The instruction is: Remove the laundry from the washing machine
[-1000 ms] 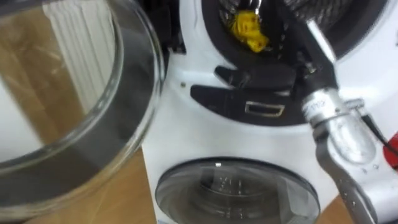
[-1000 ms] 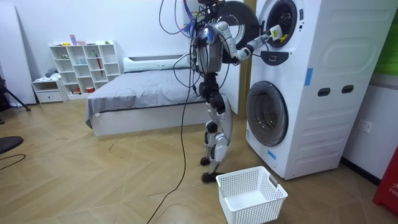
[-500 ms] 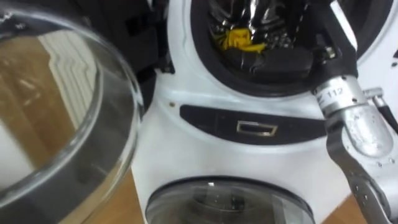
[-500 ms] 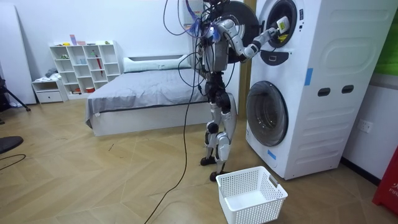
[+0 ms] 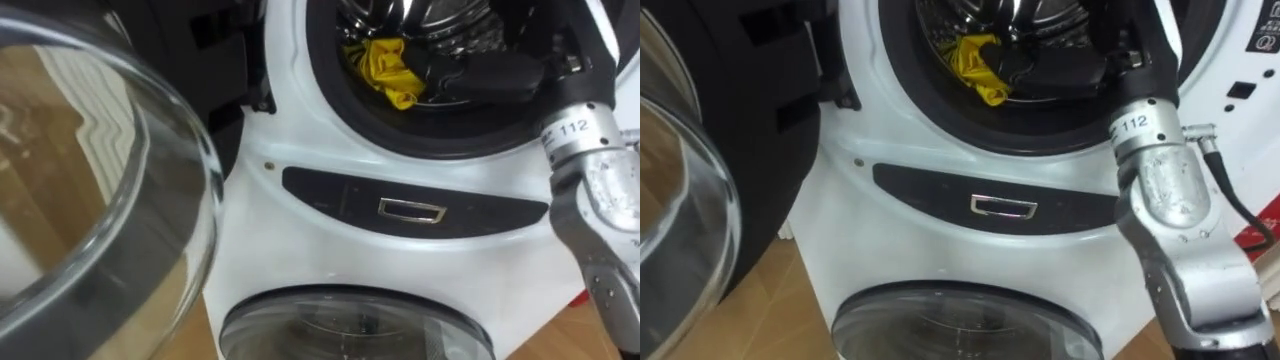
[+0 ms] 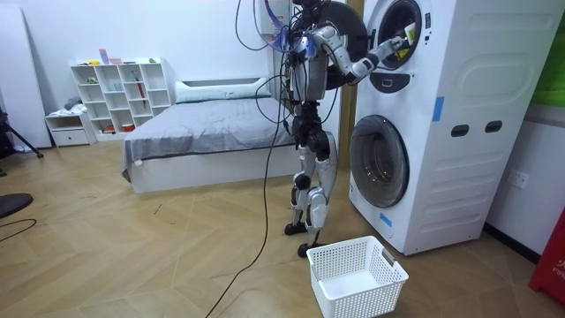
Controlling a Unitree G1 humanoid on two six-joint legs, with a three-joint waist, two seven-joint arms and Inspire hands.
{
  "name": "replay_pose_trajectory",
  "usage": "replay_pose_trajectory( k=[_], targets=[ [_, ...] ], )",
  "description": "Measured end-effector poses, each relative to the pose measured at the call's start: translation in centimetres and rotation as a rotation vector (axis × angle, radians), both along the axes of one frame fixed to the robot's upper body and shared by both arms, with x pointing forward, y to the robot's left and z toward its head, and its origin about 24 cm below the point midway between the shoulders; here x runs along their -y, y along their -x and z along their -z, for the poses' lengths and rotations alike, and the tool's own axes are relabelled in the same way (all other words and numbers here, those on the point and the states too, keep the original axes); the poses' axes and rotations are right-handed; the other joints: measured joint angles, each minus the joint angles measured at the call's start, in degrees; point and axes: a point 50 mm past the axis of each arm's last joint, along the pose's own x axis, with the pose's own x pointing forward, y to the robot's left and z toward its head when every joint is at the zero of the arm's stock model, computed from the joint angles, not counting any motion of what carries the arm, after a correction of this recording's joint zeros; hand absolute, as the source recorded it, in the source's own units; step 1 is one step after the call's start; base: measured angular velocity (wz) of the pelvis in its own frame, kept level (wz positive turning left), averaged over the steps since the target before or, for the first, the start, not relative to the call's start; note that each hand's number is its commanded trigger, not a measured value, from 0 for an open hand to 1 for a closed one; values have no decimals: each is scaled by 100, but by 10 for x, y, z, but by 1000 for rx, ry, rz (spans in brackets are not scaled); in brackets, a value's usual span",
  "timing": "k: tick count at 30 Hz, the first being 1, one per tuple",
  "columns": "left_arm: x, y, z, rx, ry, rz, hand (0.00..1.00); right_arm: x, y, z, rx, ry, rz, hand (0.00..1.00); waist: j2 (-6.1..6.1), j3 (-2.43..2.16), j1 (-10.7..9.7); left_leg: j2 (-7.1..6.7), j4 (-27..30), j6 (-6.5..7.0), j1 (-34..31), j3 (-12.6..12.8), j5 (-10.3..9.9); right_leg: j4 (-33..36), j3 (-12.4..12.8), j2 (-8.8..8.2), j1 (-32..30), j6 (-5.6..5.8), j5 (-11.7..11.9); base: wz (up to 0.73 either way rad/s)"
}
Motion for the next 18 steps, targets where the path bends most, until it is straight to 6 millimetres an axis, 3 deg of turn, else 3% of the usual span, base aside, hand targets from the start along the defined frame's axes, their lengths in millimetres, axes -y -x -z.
replay_pose_trajectory(
  k=[7,9,15,18],
  targets=[
    [-2,-5,-2,2,-9,-15,0,2,-14,2,-62,67,-42,0,41,-1,7,0,58,-1,33,-32,0,-17,-199,-18,86,-8,5,2],
    [-4,-5,-3,-1,-12,-26,0,4,-17,5,-85,81,-39,0,30,-23,2,-4,66,-3,47,-91,1,-15,-334,-31,128,-11,7,15],
    [-4,-10,-5,6,-14,-29,0,13,-33,20,-217,231,-9,0,-96,-91,151,-2,89,-24,32,-149,15,0,-425,-34,139,-12,7,5],
    [-4,-14,-6,7,-16,-24,0,14,-39,22,-254,322,14,0,-157,-69,197,-1,90,-25,16,-158,15,2,-448,-33,125,-13,7,0]
  ],
)
